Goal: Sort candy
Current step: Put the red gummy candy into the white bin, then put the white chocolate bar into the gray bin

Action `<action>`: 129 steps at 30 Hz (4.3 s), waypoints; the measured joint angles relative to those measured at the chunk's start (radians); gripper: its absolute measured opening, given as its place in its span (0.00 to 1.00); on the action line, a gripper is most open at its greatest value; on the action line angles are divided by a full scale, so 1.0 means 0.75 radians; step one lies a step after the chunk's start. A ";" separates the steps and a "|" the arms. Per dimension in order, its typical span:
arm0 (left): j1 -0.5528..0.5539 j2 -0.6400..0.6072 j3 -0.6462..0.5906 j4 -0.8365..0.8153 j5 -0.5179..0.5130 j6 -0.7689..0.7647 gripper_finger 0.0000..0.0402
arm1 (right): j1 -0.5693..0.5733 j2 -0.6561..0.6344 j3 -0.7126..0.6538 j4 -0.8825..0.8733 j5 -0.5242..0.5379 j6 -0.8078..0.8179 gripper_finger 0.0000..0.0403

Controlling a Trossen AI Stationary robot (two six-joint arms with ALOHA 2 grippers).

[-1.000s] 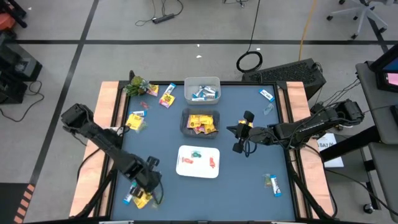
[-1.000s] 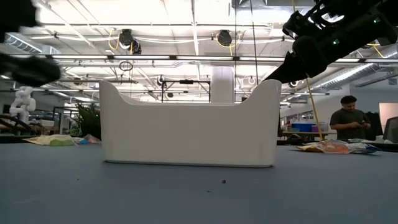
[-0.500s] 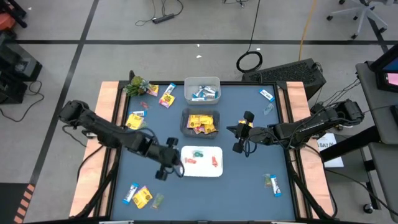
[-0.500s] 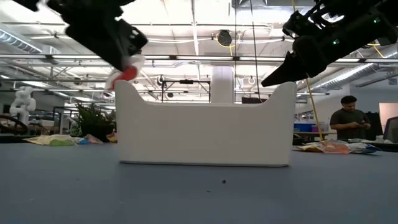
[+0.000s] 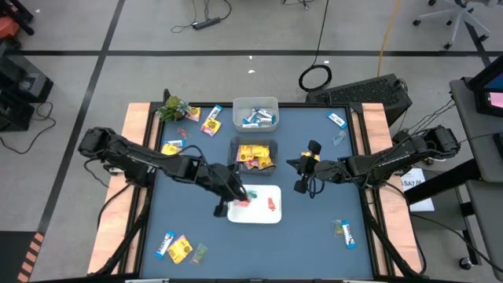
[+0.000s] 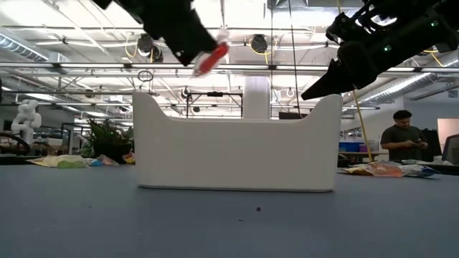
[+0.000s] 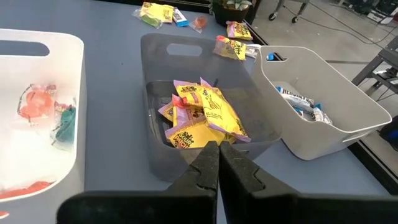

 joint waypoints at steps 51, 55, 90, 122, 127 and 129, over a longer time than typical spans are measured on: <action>-0.357 -0.225 0.111 -1.089 -0.264 -0.752 0.16 | -0.046 0.000 -0.001 0.013 -0.001 -0.152 0.00; -0.551 -0.233 0.026 -1.122 -0.243 -1.100 0.11 | -0.046 0.000 0.000 0.021 -0.001 -0.160 0.00; -0.921 0.158 -0.255 -0.736 0.324 -2.377 0.60 | -0.046 0.000 0.000 0.030 -0.070 -0.166 0.00; -0.685 -0.017 -0.202 -0.886 -0.002 -1.681 0.01 | -0.046 -0.001 0.000 0.028 -0.066 -0.166 0.00; -0.622 -0.045 -0.202 -0.892 -0.079 -1.572 0.01 | -0.047 -0.001 0.001 0.022 -0.067 -0.165 0.00; -0.595 -0.058 -0.202 -0.893 -0.130 -1.530 0.01 | -0.046 -0.001 0.001 0.023 -0.067 -0.165 0.00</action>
